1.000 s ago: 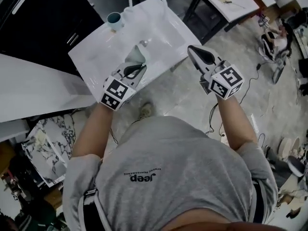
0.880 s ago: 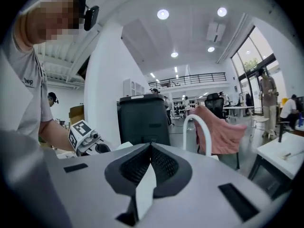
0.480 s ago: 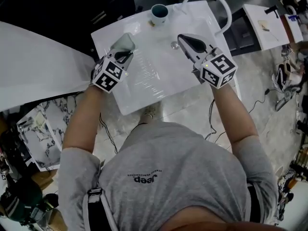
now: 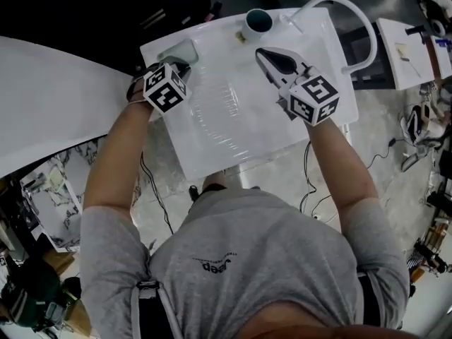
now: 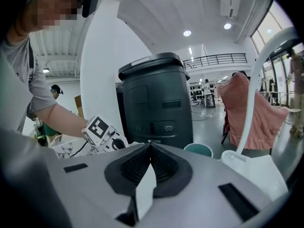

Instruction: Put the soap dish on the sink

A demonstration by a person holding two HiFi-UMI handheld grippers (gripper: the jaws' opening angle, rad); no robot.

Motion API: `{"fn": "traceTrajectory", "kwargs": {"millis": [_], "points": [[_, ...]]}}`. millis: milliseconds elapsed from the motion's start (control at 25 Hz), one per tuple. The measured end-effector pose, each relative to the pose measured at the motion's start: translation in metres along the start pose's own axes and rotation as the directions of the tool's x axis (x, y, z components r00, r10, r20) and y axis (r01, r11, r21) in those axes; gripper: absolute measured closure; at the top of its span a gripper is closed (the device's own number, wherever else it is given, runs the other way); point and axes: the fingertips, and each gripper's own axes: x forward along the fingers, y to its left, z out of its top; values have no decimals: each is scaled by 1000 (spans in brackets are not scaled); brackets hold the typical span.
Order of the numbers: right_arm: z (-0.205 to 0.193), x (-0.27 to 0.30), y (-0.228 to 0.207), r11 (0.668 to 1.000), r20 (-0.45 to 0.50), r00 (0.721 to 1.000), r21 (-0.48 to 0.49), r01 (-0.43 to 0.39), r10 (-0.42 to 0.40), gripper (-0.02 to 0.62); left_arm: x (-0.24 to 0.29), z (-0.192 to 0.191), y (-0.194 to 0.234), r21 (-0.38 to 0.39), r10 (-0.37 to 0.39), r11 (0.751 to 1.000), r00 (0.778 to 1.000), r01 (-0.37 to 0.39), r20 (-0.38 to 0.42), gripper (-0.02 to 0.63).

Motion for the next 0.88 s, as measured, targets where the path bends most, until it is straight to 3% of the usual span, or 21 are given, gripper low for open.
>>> {"fn": "traceTrajectory", "kwargs": {"millis": [160, 480, 880], "points": [[-9, 19, -3, 1000, -17, 1000, 9, -18, 18, 543, 23, -12, 12, 52, -15, 998, 996, 19, -83, 588], [-27, 37, 0, 999, -44, 998, 29, -35, 37, 543, 51, -23, 20, 78, -42, 995, 981, 57, -188, 588], [-32, 30, -2, 999, -56, 998, 39, -21, 24, 543, 63, -23, 22, 64, -74, 994, 976, 89, -206, 588]]}}
